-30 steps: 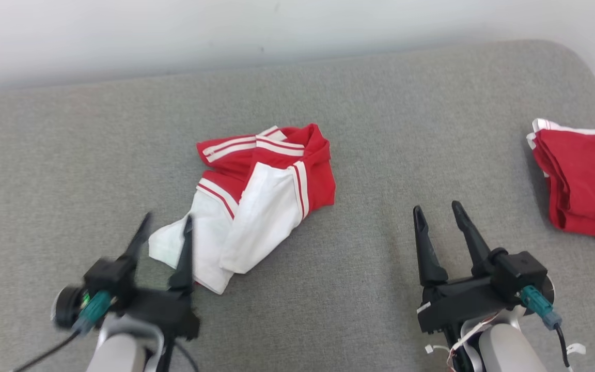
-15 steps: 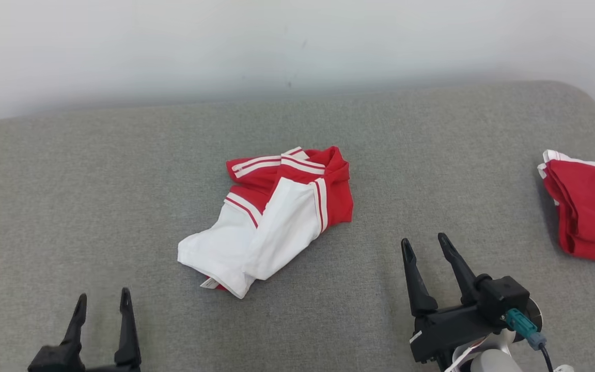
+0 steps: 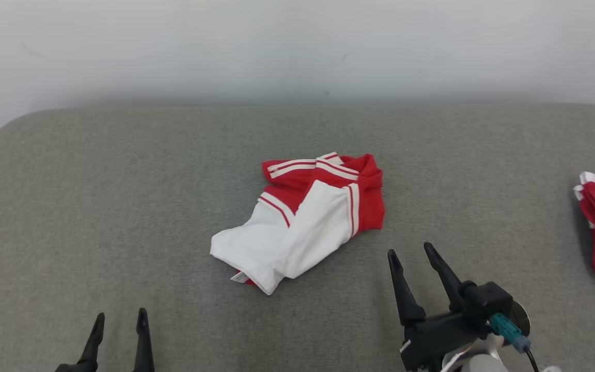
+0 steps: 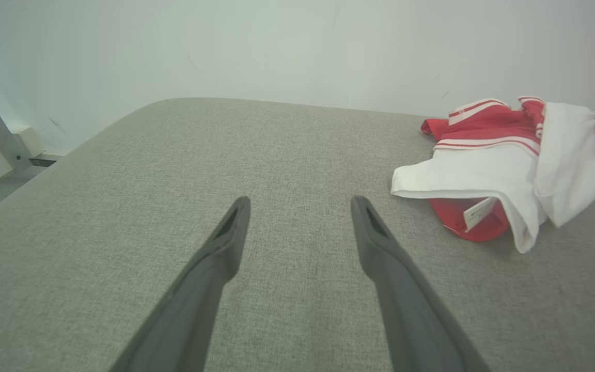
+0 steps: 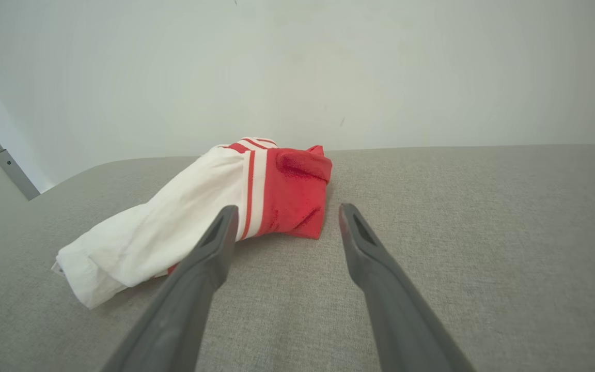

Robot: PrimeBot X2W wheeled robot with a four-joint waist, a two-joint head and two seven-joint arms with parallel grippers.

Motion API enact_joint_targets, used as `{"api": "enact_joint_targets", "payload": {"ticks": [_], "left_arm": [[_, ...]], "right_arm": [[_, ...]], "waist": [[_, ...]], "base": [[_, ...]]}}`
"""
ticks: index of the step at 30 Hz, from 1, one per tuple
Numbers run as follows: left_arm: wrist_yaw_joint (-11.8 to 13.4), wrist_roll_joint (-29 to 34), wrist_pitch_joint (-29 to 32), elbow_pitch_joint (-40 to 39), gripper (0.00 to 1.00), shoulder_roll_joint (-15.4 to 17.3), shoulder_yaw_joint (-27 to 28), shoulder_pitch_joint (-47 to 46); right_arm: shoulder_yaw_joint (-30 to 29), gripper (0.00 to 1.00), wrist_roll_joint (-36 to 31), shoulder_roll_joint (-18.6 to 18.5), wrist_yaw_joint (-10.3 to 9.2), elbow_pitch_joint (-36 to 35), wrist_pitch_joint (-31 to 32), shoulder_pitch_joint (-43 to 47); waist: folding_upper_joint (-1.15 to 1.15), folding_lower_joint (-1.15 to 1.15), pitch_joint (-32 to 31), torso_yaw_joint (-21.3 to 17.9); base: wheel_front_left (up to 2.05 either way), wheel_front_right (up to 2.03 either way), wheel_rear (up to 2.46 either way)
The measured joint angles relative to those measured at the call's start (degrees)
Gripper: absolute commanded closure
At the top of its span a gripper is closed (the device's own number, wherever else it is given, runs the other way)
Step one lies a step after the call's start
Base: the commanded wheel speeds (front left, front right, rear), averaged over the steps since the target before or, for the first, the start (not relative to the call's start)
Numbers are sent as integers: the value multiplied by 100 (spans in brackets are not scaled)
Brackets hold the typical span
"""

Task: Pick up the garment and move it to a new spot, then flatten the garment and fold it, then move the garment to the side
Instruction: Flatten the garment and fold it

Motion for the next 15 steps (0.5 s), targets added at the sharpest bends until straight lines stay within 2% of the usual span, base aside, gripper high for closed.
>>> {"api": "enact_joint_targets", "payload": {"ticks": [8, 15], "left_arm": [[-7, -208, 0, 64, 0, -12, -230, -62], [46, -389, 0, 103, 0, -12, -372, -114]], "right_arm": [[-27, 0, -247, 0, 0, 207, -1, -666], [23, 0, -374, -47, 0, 824, 0, -1440]], "waist": [[0, 1, 101, 432], [1, 1, 262, 851]], "base": [[0, 0, 0], [0, 0, 0]]}}
